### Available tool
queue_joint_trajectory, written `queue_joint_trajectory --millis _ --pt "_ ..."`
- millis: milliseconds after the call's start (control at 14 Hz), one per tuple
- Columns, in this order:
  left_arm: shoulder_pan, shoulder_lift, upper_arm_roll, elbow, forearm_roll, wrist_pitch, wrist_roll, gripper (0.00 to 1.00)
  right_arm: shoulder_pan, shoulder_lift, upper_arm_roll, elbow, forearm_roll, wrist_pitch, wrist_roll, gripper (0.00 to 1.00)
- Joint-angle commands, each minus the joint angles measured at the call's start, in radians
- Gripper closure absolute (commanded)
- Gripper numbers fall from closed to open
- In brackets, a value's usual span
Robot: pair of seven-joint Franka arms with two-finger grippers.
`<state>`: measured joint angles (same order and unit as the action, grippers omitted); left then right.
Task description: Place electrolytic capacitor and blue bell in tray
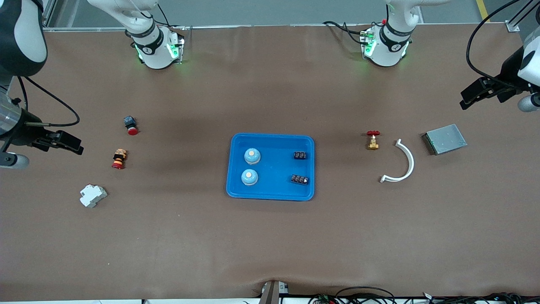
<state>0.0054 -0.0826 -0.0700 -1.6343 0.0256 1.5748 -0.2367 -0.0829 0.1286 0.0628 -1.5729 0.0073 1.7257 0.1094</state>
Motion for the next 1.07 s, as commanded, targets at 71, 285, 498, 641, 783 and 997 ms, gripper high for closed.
queue_joint_trajectory --millis 71,285,498,641,783,997 --pt "0.005 0.012 0.001 0.039 -0.003 -0.007 0.019 0.0 -0.006 -0.064 -0.029 -0.056 0.056 -0.03 -0.011 0.0" --pt "0.001 0.017 0.001 0.042 0.002 -0.019 0.017 0.0 -0.005 -0.083 -0.054 -0.058 0.077 -0.069 -0.013 0.0" --pt "0.002 0.02 -0.001 0.042 0.002 -0.025 0.017 0.0 -0.005 -0.101 -0.055 -0.056 0.077 -0.089 -0.013 0.0" --pt "0.002 0.021 0.001 0.042 0.002 -0.025 0.017 0.0 -0.003 -0.112 -0.055 -0.053 0.076 -0.098 -0.017 0.0" --pt "0.002 0.021 0.001 0.042 0.002 -0.032 0.016 0.0 -0.001 -0.113 -0.055 -0.045 0.065 -0.1 -0.03 0.0" --pt "0.002 0.021 0.001 0.044 0.002 -0.033 0.019 0.0 0.015 -0.118 -0.054 -0.033 0.022 -0.101 -0.053 0.0"
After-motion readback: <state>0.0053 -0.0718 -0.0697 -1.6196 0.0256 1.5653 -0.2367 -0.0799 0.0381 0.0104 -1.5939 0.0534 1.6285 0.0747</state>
